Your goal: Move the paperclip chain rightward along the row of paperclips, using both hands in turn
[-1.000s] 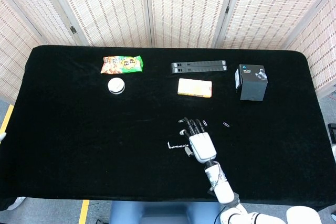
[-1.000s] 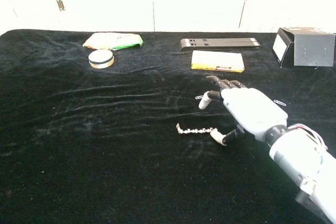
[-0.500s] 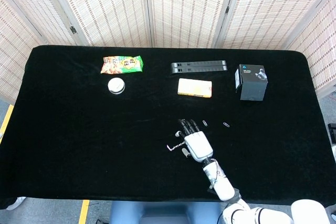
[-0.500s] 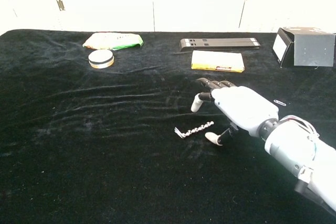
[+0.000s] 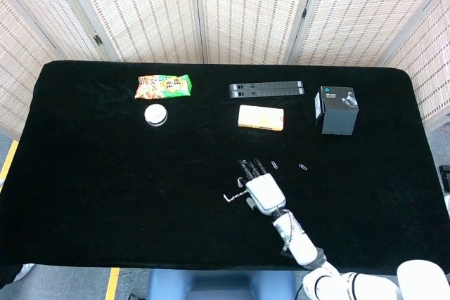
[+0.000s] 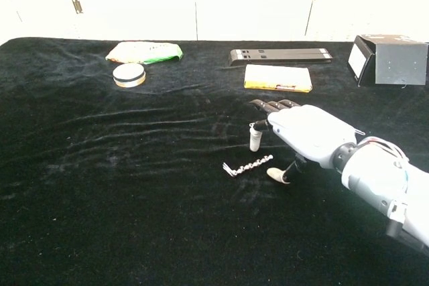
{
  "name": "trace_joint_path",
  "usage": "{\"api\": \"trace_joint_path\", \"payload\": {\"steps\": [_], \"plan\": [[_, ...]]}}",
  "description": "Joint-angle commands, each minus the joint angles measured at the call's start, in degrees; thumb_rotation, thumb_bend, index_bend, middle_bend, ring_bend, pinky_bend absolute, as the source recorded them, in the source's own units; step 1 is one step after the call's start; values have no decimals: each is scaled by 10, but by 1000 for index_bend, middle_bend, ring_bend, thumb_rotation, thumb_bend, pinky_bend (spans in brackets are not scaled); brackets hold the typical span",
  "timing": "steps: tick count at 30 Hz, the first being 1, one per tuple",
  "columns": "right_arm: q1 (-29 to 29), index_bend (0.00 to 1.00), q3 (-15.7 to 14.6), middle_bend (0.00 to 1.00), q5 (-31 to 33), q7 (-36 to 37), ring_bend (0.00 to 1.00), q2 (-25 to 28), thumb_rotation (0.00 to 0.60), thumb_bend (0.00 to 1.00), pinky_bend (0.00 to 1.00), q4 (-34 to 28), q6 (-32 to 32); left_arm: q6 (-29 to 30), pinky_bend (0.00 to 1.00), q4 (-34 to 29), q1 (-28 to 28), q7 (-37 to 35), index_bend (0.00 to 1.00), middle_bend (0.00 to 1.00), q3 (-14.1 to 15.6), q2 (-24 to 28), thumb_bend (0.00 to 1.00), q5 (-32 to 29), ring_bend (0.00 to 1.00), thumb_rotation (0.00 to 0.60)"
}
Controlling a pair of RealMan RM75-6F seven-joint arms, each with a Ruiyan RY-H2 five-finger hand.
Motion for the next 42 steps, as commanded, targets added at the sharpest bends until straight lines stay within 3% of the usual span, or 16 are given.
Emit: {"api": "trace_joint_path", "payload": {"steps": [1, 42], "plan": [[10, 417, 3, 0, 10, -12, 0, 5, 600, 338, 0, -7, -9, -1, 521, -1, 0, 0, 83, 417, 0, 1, 156, 0, 343, 600], [66, 570, -6, 10, 70, -35, 0, -4, 600, 384, 0, 24, -39, -34, 518, 20, 5, -24, 141, 417, 1, 8, 156, -9, 343, 600]]}}
